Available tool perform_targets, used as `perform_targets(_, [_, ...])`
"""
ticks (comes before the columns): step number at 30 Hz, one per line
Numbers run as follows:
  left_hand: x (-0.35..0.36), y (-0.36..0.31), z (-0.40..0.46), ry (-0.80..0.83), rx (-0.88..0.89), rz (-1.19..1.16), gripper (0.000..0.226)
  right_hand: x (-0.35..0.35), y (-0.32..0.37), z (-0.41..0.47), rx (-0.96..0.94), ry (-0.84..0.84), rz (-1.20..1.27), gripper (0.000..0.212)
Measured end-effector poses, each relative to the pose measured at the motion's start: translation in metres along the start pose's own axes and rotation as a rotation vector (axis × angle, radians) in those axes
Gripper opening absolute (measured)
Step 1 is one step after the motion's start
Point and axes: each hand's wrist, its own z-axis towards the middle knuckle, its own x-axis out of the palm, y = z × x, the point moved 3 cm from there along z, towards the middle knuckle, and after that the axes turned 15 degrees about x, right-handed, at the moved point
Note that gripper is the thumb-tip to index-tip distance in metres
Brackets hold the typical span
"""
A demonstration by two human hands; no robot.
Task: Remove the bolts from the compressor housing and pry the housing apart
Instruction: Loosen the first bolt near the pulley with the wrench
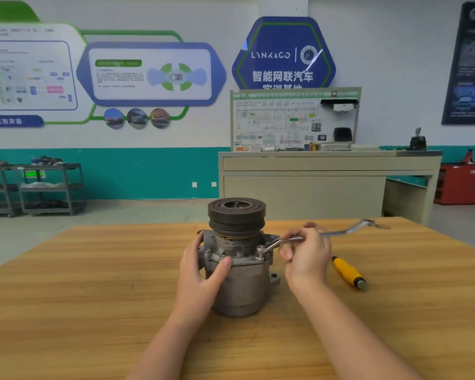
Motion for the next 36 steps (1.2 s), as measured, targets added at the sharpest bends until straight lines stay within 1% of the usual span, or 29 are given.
perform_targets(2, [0.0, 0.001, 0.0, 0.004, -0.004, -0.01, 0.074, 0.003, 0.0, 0.019, 0.238, 0.036, -0.009, 0.016])
perform_targets(4, [0.0, 0.0, 0.0, 0.006, -0.01, -0.015, 0.076, 0.007, 0.001, 0.03, 0.452, 0.113, -0.052, 0.015])
perform_targets(5, [0.0, 0.0, 0.0, 0.004, -0.012, -0.015, 0.078, 0.007, 0.003, 0.034, 0.521, 0.161, -0.066, 0.015])
perform_targets(7, [0.0, -0.002, 0.0, -0.004, -0.013, -0.015, 0.081, 0.005, 0.01, 0.035, 0.553, 0.237, 0.007, 0.018])
perform_targets(9, [0.0, -0.004, 0.0, -0.008, -0.009, -0.023, 0.08, -0.003, 0.015, 0.031, 0.484, 0.254, 0.18, 0.022])
perform_targets(11, [0.0, -0.004, -0.001, -0.007, -0.008, -0.031, 0.079, -0.014, 0.011, 0.018, 0.356, 0.237, 0.25, 0.023])
perform_targets(13, [0.0, -0.005, -0.001, 0.001, -0.013, -0.03, 0.077, -0.025, 0.0, 0.002, 0.146, 0.172, 0.176, 0.022])
perform_targets(16, [0.001, -0.006, 0.0, 0.0, -0.012, -0.024, 0.066, -0.031, -0.012, -0.027, -0.244, 0.095, -0.013, 0.018])
perform_targets(18, [0.001, -0.006, -0.001, -0.003, -0.006, -0.01, 0.065, -0.028, -0.013, -0.042, -0.45, 0.133, -0.113, 0.014])
perform_targets(20, [0.001, -0.008, -0.002, -0.013, 0.007, 0.02, 0.069, -0.025, -0.014, -0.05, -0.578, 0.196, -0.194, 0.014])
perform_targets(21, [0.001, -0.01, -0.003, -0.023, 0.014, 0.049, 0.074, -0.024, -0.014, -0.052, -0.618, 0.22, -0.238, 0.013])
perform_targets(23, [0.002, -0.016, -0.003, -0.067, 0.024, 0.161, 0.091, -0.023, -0.017, -0.053, -0.668, 0.258, -0.316, 0.011])
perform_targets(26, [0.012, -0.032, -0.007, -0.108, 0.081, 0.434, 0.111, -0.024, -0.019, -0.054, -0.713, 0.252, -0.393, 0.01])
perform_targets(28, [0.031, -0.042, -0.013, -0.097, 0.047, 0.544, 0.125, -0.022, -0.018, -0.056, -0.728, 0.218, -0.44, 0.011])
perform_targets(30, [0.05, -0.05, -0.02, -0.125, -0.017, 0.57, 0.136, -0.018, -0.017, -0.058, -0.713, 0.174, -0.482, 0.015])
perform_targets(32, [0.062, -0.057, -0.018, -0.178, -0.053, 0.56, 0.136, -0.012, -0.012, -0.056, -0.672, 0.131, -0.522, 0.016])
perform_targets(34, [0.068, -0.056, -0.013, -0.255, -0.034, 0.558, 0.132, -0.004, -0.004, -0.053, -0.605, 0.081, -0.578, 0.015])
perform_targets(35, [0.068, -0.053, -0.011, -0.282, -0.022, 0.561, 0.131, -0.002, 0.0, -0.051, -0.561, 0.058, -0.606, 0.019])
perform_targets(36, [0.066, -0.05, -0.01, -0.283, -0.025, 0.56, 0.132, 0.0, 0.003, -0.05, -0.513, 0.048, -0.625, 0.019])
